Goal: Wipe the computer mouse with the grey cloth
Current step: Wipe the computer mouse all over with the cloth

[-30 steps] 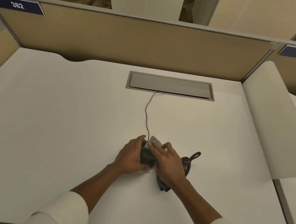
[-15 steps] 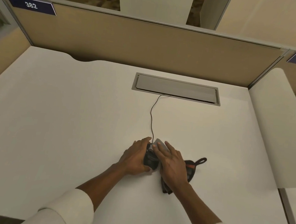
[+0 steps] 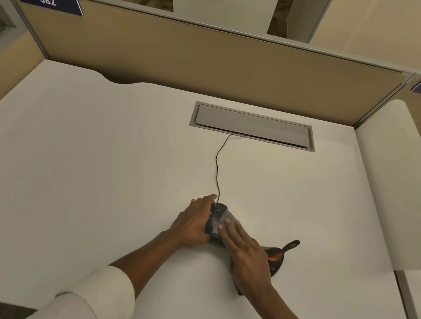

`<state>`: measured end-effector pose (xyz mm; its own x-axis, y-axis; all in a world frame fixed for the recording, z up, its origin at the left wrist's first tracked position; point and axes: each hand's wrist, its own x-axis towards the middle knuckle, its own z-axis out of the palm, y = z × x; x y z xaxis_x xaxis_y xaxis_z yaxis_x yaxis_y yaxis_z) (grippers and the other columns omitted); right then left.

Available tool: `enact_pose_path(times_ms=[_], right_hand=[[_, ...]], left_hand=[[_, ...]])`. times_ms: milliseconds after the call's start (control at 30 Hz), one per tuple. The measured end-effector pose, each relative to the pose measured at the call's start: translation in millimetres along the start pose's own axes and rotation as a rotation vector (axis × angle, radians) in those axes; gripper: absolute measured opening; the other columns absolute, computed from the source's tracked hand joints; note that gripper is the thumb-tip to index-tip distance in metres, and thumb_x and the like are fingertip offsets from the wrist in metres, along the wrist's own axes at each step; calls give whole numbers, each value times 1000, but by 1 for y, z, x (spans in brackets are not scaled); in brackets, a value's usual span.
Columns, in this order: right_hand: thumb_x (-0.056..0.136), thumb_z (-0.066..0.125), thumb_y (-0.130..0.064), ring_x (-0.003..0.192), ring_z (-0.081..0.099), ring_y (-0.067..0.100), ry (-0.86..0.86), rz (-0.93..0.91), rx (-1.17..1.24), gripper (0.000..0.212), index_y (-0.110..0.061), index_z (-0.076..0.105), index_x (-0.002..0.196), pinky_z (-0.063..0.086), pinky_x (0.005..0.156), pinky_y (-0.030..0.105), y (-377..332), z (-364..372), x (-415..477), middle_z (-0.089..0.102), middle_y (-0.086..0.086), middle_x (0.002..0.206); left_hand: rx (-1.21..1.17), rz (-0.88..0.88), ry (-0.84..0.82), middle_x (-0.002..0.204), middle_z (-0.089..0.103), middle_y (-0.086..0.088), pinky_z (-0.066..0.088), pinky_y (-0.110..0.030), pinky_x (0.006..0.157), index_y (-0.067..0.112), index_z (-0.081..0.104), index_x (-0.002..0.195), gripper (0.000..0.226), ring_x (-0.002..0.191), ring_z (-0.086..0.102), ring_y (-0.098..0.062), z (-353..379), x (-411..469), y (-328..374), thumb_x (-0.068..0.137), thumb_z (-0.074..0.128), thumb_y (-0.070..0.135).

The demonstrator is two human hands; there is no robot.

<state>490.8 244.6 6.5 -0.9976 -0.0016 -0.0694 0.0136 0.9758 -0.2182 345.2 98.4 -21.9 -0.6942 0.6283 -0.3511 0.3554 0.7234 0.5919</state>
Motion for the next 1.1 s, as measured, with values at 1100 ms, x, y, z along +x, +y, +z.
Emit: enact_pose_path(times_ms=[1100], right_hand=[[87,73,-13,133,61,35,5,65,-41,58,-14,61,144,57,90,45,20,11,70,62,7,149]], left_hand=[[94,56,6,159,41,1,51,-47,109,22,19,162,118,142,43,-25,0,4,-3,72,91,49]])
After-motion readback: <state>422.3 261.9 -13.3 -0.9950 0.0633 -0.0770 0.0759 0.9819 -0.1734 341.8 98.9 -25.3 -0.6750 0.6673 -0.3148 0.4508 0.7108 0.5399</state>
